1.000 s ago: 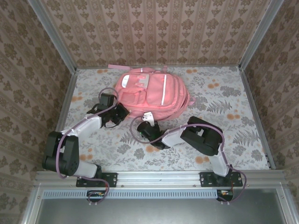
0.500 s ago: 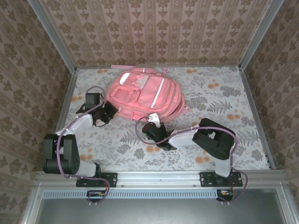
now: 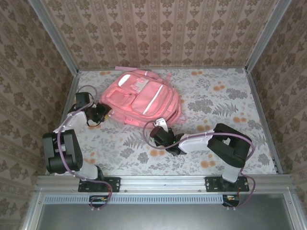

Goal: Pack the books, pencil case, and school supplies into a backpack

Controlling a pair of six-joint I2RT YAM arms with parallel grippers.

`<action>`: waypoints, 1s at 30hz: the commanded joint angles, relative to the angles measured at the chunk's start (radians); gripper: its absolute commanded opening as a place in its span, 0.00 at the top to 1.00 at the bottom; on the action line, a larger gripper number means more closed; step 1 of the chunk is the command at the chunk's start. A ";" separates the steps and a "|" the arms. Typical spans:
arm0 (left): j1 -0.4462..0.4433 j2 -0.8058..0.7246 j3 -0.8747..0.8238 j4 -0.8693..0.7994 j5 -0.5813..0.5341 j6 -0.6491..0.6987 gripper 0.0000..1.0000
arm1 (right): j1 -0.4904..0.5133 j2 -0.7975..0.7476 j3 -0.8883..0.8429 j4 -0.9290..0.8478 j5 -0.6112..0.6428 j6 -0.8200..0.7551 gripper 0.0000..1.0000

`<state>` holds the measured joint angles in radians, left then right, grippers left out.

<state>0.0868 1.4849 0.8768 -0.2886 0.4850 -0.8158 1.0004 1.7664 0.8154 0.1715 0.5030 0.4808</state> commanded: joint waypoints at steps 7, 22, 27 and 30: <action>-0.224 -0.292 -0.178 -0.046 -0.064 -0.193 0.51 | 0.015 -0.030 0.057 -0.089 -0.112 0.001 1.00; -0.725 -0.353 -0.371 0.424 -0.411 -0.540 0.37 | 0.015 -0.068 0.002 -0.049 -0.151 0.000 1.00; -0.778 -0.237 -0.334 0.488 -0.442 -0.577 0.38 | 0.015 -0.079 -0.011 -0.046 -0.151 0.010 1.00; -0.791 -0.170 -0.326 0.538 -0.453 -0.594 0.38 | 0.015 -0.081 -0.015 -0.040 -0.159 0.017 1.00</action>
<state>-0.6930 1.2774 0.5255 0.1745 0.0799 -1.3659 1.0042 1.7191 0.8192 0.1307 0.3763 0.4793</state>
